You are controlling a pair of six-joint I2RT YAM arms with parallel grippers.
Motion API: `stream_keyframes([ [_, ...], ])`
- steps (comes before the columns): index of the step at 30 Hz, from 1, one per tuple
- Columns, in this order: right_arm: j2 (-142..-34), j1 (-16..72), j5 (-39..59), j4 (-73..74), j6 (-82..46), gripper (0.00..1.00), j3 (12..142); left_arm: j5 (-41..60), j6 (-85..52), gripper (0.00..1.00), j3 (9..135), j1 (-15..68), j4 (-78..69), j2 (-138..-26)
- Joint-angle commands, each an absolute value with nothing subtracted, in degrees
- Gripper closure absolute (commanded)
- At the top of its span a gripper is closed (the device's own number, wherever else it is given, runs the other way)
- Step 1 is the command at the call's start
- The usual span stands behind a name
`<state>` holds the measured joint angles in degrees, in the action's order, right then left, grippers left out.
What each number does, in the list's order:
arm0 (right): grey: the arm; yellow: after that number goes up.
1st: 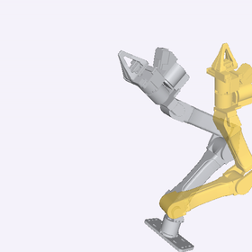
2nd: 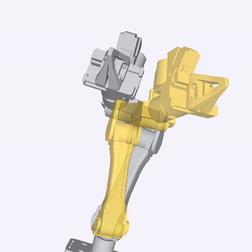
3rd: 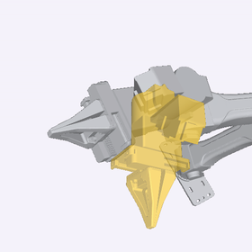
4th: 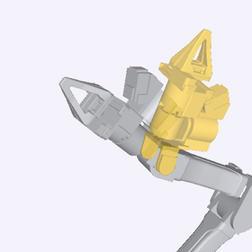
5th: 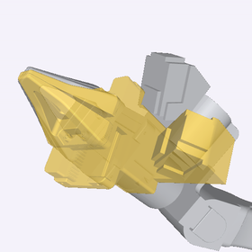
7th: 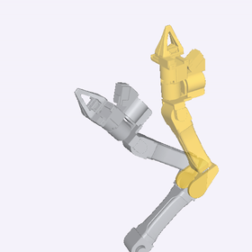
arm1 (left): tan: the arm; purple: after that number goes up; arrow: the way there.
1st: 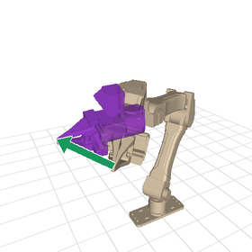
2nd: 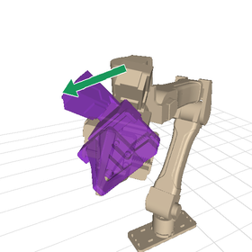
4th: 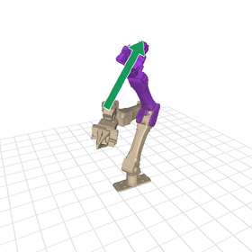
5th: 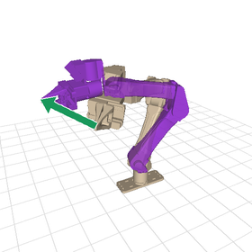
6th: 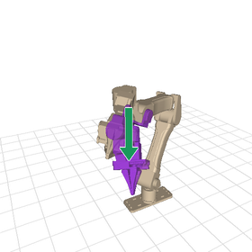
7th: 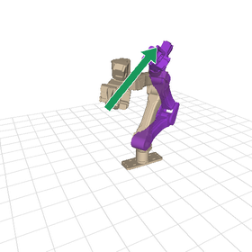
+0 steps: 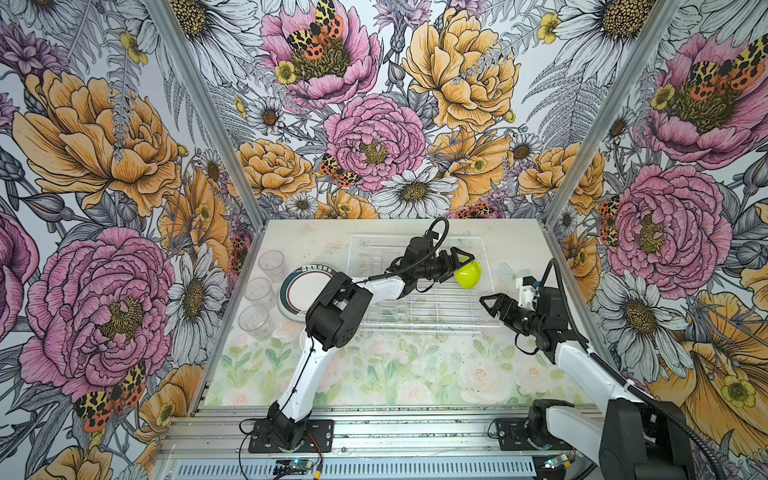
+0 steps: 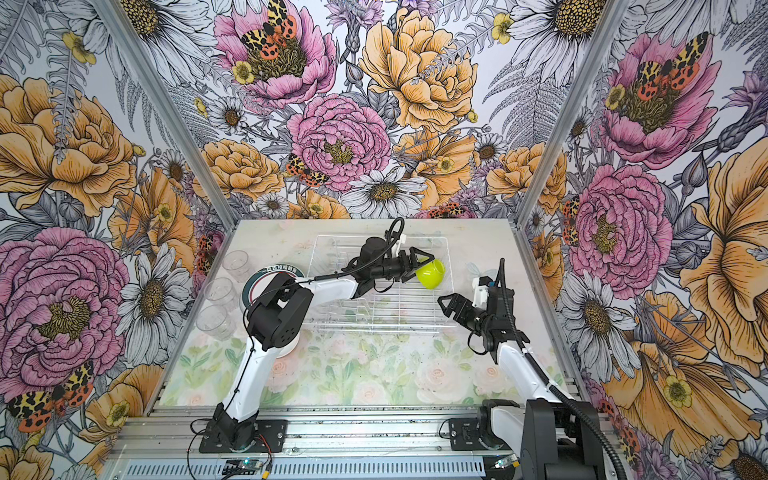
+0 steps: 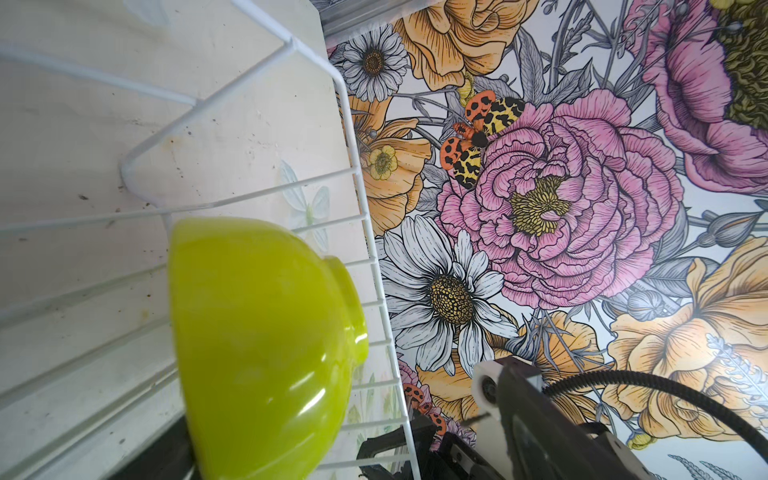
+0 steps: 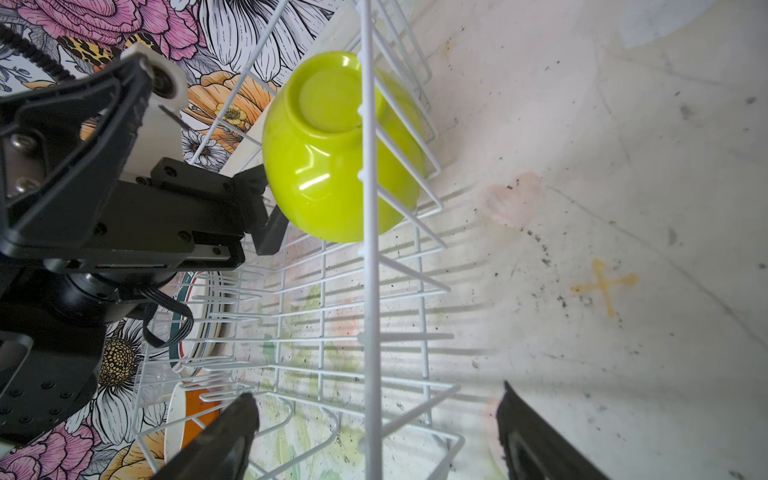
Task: Unload the mixed dishes from the dish rack
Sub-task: 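Lower the left gripper onto the lime-green bowl rim and close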
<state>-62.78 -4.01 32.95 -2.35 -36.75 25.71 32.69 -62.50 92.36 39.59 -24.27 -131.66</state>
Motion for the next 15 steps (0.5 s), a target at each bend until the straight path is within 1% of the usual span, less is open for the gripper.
stream_keyframes([
  [1,-62.8,-4.2,31.9,-1.7,-35.9,0.09,26.9,33.5,-62.9,0.17,93.7,39.7,-27.3,-131.3],
  [2,-62.9,-4.2,31.9,-1.6,-35.9,0.09,26.9,33.1,-62.8,0.19,93.7,39.7,-27.3,-131.3],
  [4,-63.2,-4.2,31.9,-1.6,-35.9,0.09,27.0,32.5,-62.8,0.27,93.8,39.7,-27.3,-131.6],
  [7,-63.5,-4.2,31.8,-1.6,-35.9,0.09,27.1,32.9,-63.1,0.34,94.6,39.7,-26.9,-132.6],
  [11,-63.5,-4.3,31.7,-1.7,-35.8,0.09,27.1,32.5,-62.6,0.40,95.6,39.7,-26.3,-133.7],
  [13,-63.4,-4.3,31.7,-1.6,-35.9,0.09,27.1,32.5,-60.7,0.45,96.6,39.9,-24.0,-134.2],
  [15,-63.3,-4.4,31.8,-1.7,-35.9,0.09,27.1,32.4,-58.5,0.47,97.8,40.1,-20.6,-134.6],
])
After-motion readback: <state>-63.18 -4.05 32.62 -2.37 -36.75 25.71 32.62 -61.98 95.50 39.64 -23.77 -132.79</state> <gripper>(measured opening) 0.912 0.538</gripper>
